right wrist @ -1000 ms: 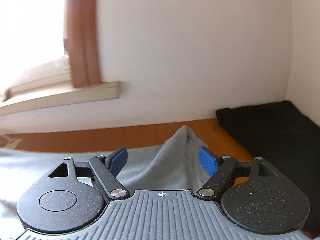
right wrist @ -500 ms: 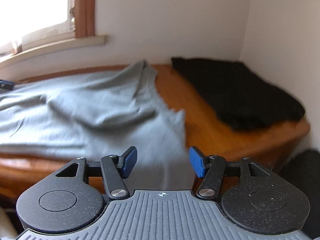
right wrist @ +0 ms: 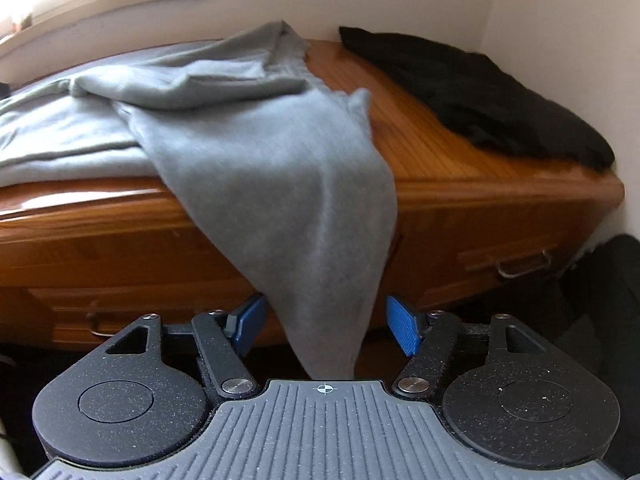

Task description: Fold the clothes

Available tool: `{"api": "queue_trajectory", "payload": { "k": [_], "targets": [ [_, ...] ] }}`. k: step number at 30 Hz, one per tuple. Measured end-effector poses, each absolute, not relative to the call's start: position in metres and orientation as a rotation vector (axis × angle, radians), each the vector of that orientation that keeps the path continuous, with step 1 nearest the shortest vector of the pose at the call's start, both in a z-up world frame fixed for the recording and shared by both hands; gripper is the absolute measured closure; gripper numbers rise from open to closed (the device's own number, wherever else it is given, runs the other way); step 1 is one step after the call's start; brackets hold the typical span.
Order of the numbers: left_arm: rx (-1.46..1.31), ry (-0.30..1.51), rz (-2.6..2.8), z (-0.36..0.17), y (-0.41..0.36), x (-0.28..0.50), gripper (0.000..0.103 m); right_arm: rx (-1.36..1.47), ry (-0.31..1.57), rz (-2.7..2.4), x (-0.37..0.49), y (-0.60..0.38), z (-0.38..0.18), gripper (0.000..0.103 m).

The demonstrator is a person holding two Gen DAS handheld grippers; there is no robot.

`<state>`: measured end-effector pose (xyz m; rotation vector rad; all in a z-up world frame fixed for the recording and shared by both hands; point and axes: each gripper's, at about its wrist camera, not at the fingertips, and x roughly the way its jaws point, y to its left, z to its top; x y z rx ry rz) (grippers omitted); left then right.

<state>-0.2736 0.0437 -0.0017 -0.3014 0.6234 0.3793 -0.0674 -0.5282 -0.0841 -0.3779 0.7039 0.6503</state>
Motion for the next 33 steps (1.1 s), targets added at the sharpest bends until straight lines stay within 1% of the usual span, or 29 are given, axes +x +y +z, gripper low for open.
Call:
{"api": "queue_trajectory", "payload": {
  "k": [1,2,3,5,6,11,15,18,22,24,26,28,30,31,33],
  "targets": [
    [-0.301,0.624,0.380,-0.002,0.044,-0.274,0.000,-0.359,0.718,0.651,-0.064,-0.531,-0.086,0.052],
    [-0.301,0.624,0.380,-0.002,0.044,-0.274,0.000,-0.336,0.730,0.651,-0.062,-0.534,-0.085,0.072],
    [-0.301,0.624,0.381,-0.002,0.044,-0.274,0.000,-0.311,0.740,0.650,-0.059,-0.537,-0.084,0.087],
    [-0.301,0.624,0.381,-0.003,0.045,-0.274,0.000,-0.303,0.701,0.648,-0.061,-0.543,-0.075,0.095],
    [-0.301,0.624,0.382,-0.003,0.045,-0.274,0.000,-0.304,0.675,0.632,-0.062,-0.544,-0.068,0.097],
    [-0.302,0.624,0.383,-0.004,0.045,-0.273,0.000,-0.284,0.528,0.557,-0.058,-0.550,-0.017,0.098],
    [-0.300,0.623,0.382,-0.004,0.045,-0.273,0.000,-0.304,0.390,0.539,-0.045,-0.531,0.034,0.099],
    [-0.298,0.622,0.379,-0.005,0.047,-0.274,0.000,-0.313,0.286,0.579,-0.034,-0.495,0.072,0.099],
    [-0.295,0.623,0.377,-0.005,0.047,-0.273,0.000,-0.323,0.161,0.702,-0.028,-0.421,0.108,0.099],
    [-0.297,0.625,0.376,-0.005,0.047,-0.274,0.000,-0.307,0.120,0.807,-0.039,-0.380,0.114,0.099],
    [-0.295,0.626,0.377,-0.005,0.047,-0.273,0.000,-0.300,0.126,0.924,-0.053,-0.343,0.110,0.099],
    [-0.294,0.626,0.377,-0.005,0.047,-0.273,0.000,-0.306,0.149,1.011,-0.067,-0.311,0.098,0.095],
    [-0.294,0.627,0.377,-0.005,0.048,-0.273,0.000,-0.321,0.198,1.076,-0.074,-0.294,0.081,0.083],
    [-0.295,0.627,0.377,-0.005,0.048,-0.273,0.000,-0.329,0.213,1.076,-0.073,-0.292,0.072,0.081],
    [-0.294,0.628,0.376,-0.005,0.048,-0.272,0.000,-0.333,0.250,1.060,-0.067,-0.294,0.055,0.075]
  ]
}}
